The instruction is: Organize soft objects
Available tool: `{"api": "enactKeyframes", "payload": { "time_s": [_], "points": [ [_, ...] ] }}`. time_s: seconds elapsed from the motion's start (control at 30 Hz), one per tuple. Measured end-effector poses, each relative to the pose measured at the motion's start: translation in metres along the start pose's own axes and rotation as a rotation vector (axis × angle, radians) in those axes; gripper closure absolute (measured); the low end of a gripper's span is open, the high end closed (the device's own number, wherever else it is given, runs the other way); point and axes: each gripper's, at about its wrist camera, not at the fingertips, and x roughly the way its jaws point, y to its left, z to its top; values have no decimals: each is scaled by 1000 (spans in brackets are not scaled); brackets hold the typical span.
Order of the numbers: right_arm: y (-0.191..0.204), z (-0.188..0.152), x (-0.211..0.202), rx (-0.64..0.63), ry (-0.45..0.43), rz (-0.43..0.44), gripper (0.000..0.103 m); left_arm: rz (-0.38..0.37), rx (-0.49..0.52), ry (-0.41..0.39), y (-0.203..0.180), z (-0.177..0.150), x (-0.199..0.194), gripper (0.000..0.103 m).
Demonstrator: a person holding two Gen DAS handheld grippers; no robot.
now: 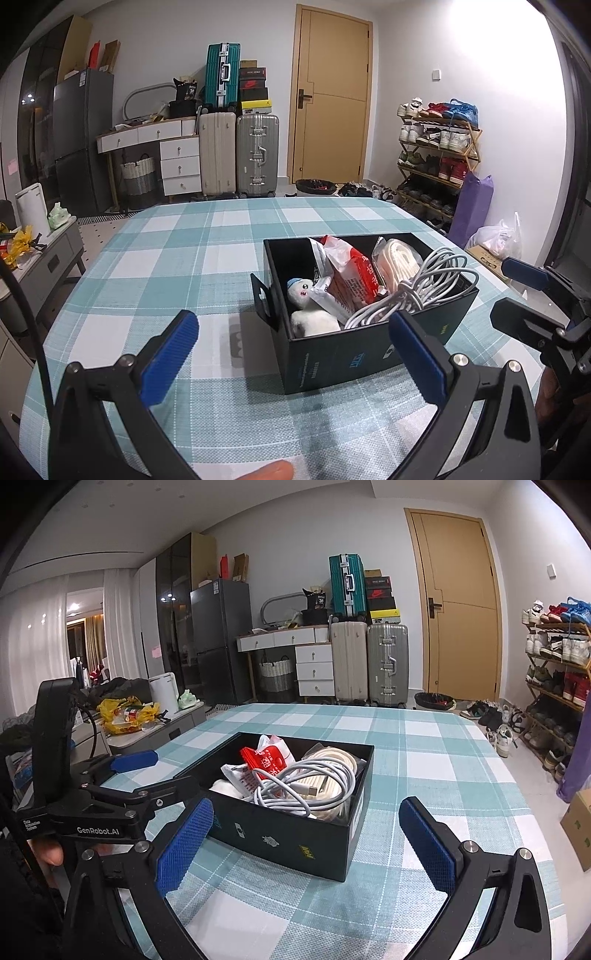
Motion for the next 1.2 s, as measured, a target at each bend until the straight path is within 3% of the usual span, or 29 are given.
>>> {"api": "enactKeyframes", "payload": {
  "time_s": [1.2],
  "points": [
    [1, -1, -5, 0, -15, -10, 1, -10, -8, -2, 2, -1, 0, 0]
  ]
}}
